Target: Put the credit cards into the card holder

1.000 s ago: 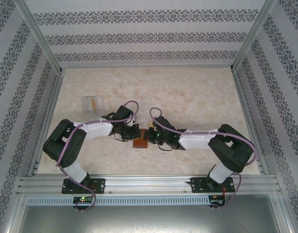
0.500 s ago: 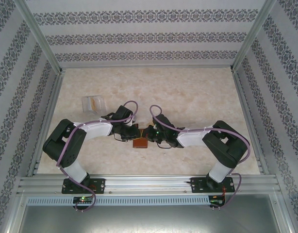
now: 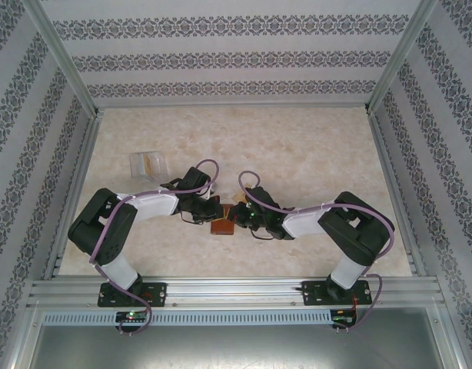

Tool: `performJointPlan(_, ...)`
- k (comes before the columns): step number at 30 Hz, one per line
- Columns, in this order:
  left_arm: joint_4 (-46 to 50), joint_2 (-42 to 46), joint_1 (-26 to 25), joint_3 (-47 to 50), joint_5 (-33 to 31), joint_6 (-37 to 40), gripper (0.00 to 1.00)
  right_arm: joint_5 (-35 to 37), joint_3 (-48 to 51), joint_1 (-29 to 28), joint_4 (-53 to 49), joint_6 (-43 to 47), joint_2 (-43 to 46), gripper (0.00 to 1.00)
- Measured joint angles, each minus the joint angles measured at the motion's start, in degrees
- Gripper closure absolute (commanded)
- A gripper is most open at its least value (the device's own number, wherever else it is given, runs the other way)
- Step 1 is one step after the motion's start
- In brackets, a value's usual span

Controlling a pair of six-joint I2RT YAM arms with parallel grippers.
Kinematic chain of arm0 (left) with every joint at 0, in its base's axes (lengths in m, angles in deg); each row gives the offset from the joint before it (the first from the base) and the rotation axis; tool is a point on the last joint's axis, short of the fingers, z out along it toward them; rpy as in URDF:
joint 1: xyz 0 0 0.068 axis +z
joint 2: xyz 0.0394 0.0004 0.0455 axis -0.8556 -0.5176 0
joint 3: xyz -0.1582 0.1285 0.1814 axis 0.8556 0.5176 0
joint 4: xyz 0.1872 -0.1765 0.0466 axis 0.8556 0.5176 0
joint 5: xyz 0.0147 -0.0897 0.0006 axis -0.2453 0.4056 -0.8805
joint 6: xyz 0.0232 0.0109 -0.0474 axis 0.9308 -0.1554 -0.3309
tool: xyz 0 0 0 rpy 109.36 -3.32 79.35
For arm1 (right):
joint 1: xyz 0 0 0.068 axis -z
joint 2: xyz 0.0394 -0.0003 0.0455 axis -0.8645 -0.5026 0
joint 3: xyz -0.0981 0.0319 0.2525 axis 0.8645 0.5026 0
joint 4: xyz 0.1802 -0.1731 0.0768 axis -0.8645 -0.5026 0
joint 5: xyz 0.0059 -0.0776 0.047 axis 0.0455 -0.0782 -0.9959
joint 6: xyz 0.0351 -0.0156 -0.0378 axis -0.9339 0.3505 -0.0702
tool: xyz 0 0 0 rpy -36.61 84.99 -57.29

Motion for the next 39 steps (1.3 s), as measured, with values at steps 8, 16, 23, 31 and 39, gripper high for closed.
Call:
performJointPlan(8,-0.1,-0.1,0.0,0.0,0.2,-0.4,0.88,0.8,0.2,-0.2,-0.3,1.6,0.6,1.0)
performJointPlan(16,3.9,5.7,0.0,-0.3,-3.8,0.6,0.59,3.5,1.2,-0.2,-10.0,6.1,11.5,0.94)
performJointPlan(23,10.1,17.2,1.2,-4.7,-9.5,3.3,0.36,11.7,-1.3,1.1,-20.8,16.1,27.5,0.55)
performJointPlan(31,13.8,38.8,8.5,-0.7,-30.7,5.9,0.01,31.7,-2.8,2.2,-30.8,34.8,50.2,0.02)
performJointPlan(39,12.0,63.8,9.0,13.8,-55.4,12.6,0.01,44.9,7.2,6.6,-28.3,50.3,68.3,0.02)
